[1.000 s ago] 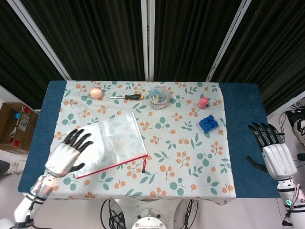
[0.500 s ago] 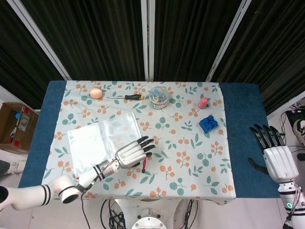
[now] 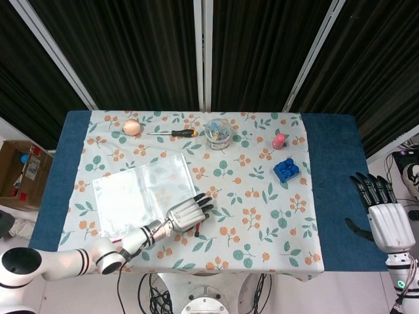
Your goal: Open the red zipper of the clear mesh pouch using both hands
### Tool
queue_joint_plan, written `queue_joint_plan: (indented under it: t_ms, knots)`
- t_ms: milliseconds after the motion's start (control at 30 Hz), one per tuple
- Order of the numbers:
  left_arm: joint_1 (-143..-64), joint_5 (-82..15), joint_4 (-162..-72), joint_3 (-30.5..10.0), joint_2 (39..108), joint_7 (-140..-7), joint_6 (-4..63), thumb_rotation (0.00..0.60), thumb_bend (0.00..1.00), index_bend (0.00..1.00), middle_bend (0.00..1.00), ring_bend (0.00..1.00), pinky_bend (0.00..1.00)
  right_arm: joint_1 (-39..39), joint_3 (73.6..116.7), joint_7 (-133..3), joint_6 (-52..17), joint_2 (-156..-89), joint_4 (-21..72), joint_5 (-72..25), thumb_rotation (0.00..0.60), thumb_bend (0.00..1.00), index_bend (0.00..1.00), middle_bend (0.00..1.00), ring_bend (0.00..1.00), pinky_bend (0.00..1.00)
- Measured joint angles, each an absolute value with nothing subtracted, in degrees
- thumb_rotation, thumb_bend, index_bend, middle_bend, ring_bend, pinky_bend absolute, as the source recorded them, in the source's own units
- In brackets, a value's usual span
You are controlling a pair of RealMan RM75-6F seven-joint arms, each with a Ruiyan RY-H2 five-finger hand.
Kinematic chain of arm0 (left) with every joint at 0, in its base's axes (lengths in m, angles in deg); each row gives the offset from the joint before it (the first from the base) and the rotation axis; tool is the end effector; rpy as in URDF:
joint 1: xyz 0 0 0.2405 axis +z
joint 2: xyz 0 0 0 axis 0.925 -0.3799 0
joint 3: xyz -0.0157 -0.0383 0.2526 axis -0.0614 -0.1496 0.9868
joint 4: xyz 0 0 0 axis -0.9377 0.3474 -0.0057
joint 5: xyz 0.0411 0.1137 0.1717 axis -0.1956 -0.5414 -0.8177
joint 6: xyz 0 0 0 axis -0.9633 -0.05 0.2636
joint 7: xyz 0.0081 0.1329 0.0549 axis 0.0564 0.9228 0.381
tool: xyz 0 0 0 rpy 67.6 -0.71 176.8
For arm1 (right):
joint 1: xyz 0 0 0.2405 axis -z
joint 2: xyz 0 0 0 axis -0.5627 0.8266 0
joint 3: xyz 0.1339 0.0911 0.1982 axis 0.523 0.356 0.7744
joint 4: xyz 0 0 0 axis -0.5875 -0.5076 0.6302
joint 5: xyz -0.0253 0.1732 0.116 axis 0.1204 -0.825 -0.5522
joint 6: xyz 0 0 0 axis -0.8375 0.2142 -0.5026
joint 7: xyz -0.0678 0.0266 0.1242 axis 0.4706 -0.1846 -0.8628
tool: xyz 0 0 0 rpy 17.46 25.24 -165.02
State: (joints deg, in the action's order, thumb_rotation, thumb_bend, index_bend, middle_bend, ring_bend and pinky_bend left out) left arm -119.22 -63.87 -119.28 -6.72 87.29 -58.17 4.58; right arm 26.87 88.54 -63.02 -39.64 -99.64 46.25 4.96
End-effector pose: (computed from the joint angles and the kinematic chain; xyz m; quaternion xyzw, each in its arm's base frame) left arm -0.0959 0.3076 -0.0988 -0.9138 -0.1487 -0.2991 0.2311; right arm -0.2834 -0.1953 0.1748 0.6275 -0.3341 0.4207 0.5636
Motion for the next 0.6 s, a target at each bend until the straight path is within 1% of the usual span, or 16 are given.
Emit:
queue_joint_plan:
  t_ms: [200,333,533,600]
  knots:
    - [-119.66,-62.66,-118.87,-6.09,87.72,-58.27,4.97,0.600,0.28,0.49,0.16,0.06,0.11,26.81,88.54,-63.41,-39.59,-99.96,45.68,5.08,0.600,0.12,0.00,0.06,0.00,0.00]
    - [-119.92,-62.13,-118.29,-5.82,88.26,-58.68,5.56,0.600,0.29,0.52,0.16,0.06,0.11,26.88,88.55,-63.66,-39.65,-99.99,45.39,4.98,0.600,0.12,0.00,0.06,0.00,0.00]
    - [-120.07,-61.30,-117.54,-5.30,88.71,-58.89,6.34,0.600,0.39,0.59,0.19,0.06,0.11,26.73,88.55,-64.14,-39.30,-100.17,44.93,4.91,0.600,0.12,0.00,0.07,0.00,0.00]
    - [-119.85,-61.17,-117.43,-5.25,88.87,-58.69,7.13,0.600,0.44,0.61,0.20,0.07,0.12,26.59,88.59,-64.30,-39.20,-100.25,44.81,4.99,0.600,0.12,0.00,0.07,0.00,0.00]
